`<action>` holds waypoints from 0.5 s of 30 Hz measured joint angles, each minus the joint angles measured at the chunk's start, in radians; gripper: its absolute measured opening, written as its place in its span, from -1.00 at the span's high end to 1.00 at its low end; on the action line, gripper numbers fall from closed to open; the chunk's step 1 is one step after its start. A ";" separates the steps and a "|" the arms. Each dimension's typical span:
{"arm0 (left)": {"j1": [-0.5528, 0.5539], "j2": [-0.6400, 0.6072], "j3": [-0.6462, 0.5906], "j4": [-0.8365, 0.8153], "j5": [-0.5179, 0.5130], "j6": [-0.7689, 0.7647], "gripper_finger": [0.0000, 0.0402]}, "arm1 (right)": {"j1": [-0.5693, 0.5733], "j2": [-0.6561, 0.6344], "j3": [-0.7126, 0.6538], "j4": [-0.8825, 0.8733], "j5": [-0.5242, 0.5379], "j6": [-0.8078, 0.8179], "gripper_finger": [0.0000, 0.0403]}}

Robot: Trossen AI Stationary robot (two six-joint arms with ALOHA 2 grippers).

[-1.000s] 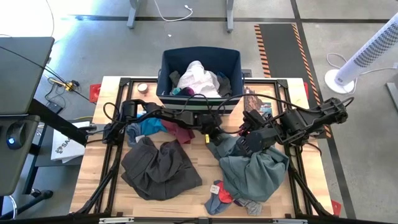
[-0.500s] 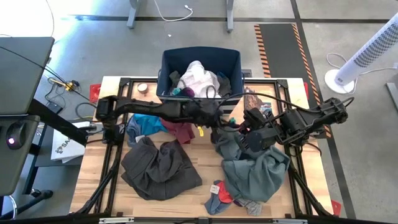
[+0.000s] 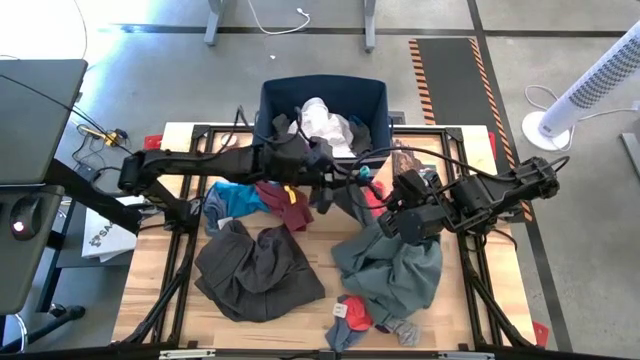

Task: Sort clothes
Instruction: Put the black sock into the blue laundry bin

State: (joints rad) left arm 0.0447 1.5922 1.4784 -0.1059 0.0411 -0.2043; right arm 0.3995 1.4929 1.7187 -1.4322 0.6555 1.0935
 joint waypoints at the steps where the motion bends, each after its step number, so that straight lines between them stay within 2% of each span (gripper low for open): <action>1: 0.000 -0.004 0.000 -0.002 0.020 0.000 0.97 | 0.000 0.000 0.000 0.000 0.004 -0.004 0.29; 5: -0.008 -0.005 0.000 -0.018 0.039 -0.003 0.97 | 0.000 0.000 0.000 0.013 0.055 -0.076 0.29; 11: -0.007 -0.005 0.000 -0.105 0.010 -0.029 0.97 | 0.037 0.000 0.000 0.206 0.099 -0.345 0.29; 15: -0.007 -0.005 0.000 -0.114 0.011 -0.029 0.97 | 0.038 0.000 0.000 0.259 0.105 -0.395 0.29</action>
State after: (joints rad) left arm 0.0376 1.5875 1.4784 -0.2203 0.0517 -0.2333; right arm 0.4376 1.4929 1.7187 -1.1732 0.7601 0.6985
